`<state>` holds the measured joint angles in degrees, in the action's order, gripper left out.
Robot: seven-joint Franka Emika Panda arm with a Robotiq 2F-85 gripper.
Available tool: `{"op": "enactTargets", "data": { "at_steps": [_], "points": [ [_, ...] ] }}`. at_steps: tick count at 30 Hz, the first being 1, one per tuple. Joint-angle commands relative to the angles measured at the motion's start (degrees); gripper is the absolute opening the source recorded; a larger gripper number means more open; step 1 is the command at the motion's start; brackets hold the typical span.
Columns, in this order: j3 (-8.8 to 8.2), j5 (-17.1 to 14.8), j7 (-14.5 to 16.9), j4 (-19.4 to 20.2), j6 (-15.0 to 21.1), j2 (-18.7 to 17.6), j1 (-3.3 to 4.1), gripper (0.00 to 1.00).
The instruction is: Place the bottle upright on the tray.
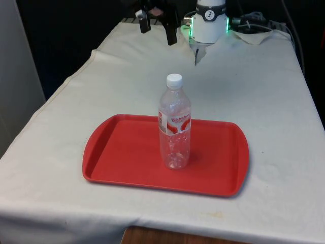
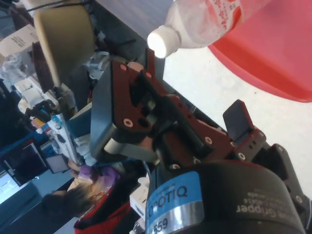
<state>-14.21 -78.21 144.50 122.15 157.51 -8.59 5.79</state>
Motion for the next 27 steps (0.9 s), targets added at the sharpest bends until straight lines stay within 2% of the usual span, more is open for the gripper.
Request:
{"op": "enactTargets", "data": {
  "at_steps": [1, 5, 6, 15, 16, 22, 24, 27],
  "points": [
    [0.0, 0.0, 0.52, 0.46, 0.23, 0.86, 0.0, 1.0],
    [0.0, 0.0, 0.46, 1.09, 0.17, 2.46, 0.0, 1.0],
    [0.0, 0.0, 0.06, 0.8, 0.0, 1.95, -0.06, 1.0],
    [-0.06, 0.0, 0.46, 2.52, 0.11, 6.07, -0.06, 1.0],
    [0.0, 0.0, 0.06, 2.12, -0.06, 5.21, -0.06, 1.0],
    [-0.06, 0.0, 0.46, 3.32, 0.06, 8.02, -0.11, 1.0],
    [-0.06, 0.0, 0.06, 3.09, -0.11, 7.68, -0.11, 1.0],
    [-0.06, 0.0, 0.4, 3.78, 0.0, 9.45, -0.11, 1.0]
  ]
}}
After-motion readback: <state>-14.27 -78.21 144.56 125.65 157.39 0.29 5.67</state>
